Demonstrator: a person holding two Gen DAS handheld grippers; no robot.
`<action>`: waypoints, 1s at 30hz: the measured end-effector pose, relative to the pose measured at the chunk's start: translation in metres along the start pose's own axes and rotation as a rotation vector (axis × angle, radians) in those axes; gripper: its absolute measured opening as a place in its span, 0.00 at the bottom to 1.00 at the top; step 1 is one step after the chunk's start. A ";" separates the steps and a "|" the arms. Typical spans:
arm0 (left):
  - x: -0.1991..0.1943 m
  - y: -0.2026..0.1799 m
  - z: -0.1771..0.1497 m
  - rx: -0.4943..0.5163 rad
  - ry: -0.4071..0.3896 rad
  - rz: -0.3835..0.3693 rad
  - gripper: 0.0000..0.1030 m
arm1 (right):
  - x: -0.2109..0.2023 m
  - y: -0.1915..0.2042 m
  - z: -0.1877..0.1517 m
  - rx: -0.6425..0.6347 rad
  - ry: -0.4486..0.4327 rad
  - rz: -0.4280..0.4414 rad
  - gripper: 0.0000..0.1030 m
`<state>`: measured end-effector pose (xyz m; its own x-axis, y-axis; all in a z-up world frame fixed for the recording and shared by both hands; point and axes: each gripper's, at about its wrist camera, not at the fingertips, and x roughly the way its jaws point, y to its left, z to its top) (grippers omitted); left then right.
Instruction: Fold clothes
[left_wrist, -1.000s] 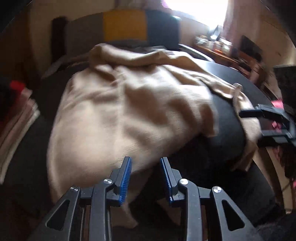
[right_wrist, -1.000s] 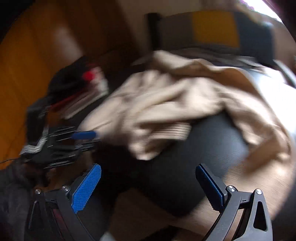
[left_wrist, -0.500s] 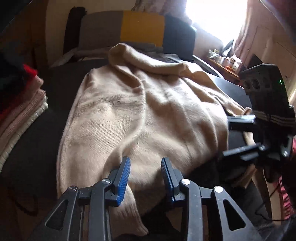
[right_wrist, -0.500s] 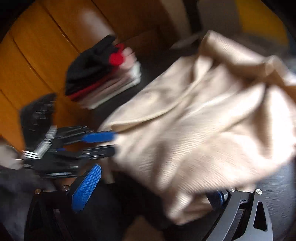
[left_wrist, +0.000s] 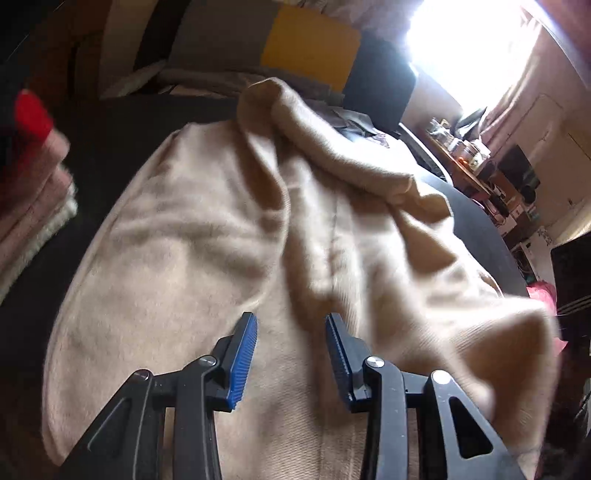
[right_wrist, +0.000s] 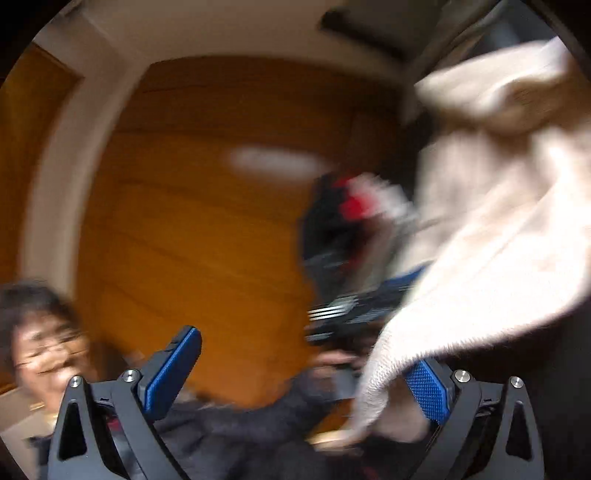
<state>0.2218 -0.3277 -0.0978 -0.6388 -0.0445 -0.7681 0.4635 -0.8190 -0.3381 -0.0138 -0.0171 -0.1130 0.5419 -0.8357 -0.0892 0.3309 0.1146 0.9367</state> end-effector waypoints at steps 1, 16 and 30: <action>0.001 -0.005 0.002 0.016 -0.002 -0.002 0.38 | -0.013 0.002 -0.006 -0.033 -0.038 -0.141 1.00; 0.047 -0.060 -0.009 0.125 0.040 0.127 0.74 | -0.074 -0.064 0.027 -0.142 -0.095 -1.331 1.00; 0.045 -0.071 0.061 -0.033 0.025 -0.091 0.74 | -0.165 -0.105 0.135 -0.031 -0.132 -1.591 1.00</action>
<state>0.1232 -0.3065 -0.0754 -0.6637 0.0440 -0.7467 0.4246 -0.7997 -0.4245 -0.2425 0.0367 -0.1512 -0.4221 -0.1476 -0.8945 0.4844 -0.8707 -0.0849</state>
